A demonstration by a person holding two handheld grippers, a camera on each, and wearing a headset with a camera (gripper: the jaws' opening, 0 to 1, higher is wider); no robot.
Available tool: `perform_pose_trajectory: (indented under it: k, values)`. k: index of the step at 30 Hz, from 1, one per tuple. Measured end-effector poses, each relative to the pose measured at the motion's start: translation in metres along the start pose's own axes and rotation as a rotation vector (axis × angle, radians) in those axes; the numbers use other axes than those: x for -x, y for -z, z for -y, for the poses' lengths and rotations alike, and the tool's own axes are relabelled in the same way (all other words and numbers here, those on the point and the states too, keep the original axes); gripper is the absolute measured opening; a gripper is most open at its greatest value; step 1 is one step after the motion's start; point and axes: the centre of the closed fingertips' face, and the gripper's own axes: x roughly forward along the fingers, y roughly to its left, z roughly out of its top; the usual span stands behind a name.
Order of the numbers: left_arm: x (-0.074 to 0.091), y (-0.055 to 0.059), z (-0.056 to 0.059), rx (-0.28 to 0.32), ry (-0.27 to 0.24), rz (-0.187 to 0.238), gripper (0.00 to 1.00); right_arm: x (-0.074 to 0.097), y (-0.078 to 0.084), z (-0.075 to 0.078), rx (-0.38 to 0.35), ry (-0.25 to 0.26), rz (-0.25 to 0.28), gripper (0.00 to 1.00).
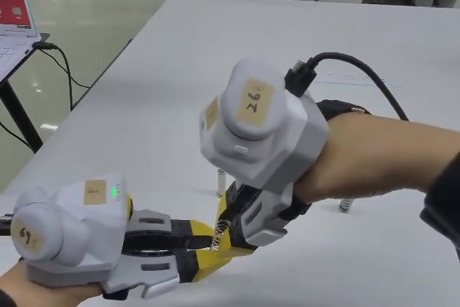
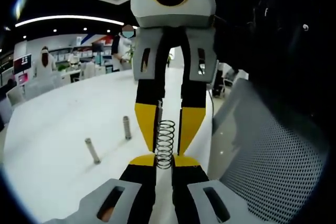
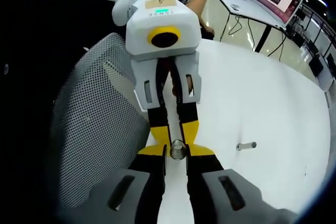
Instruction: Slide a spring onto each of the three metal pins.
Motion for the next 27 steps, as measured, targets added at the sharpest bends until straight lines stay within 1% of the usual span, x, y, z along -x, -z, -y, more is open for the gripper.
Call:
perform_pose_trajectory:
  k: [4,15,19,21,27]
  values:
    - [-0.001,0.0,0.0,-0.006,0.002,-0.005,0.02,0.0,0.002,0.001,-0.002,0.003,-0.006,0.09]
    - [0.0,-0.001,-0.006,0.017,-0.023,0.018,0.04,0.001,0.001,0.007,-0.008,0.021,0.003,0.08]
    - [0.0,0.002,-0.009,0.034,-0.038,0.012,0.11,0.004,0.001,0.01,-0.018,0.027,0.007,0.08]
    - [0.001,0.003,-0.01,0.04,-0.041,0.013,0.13,0.006,0.003,0.011,-0.023,0.028,0.006,0.08]
    - [0.004,0.007,-0.012,0.065,-0.062,0.014,0.21,0.014,0.007,0.025,-0.059,0.06,0.016,0.08]
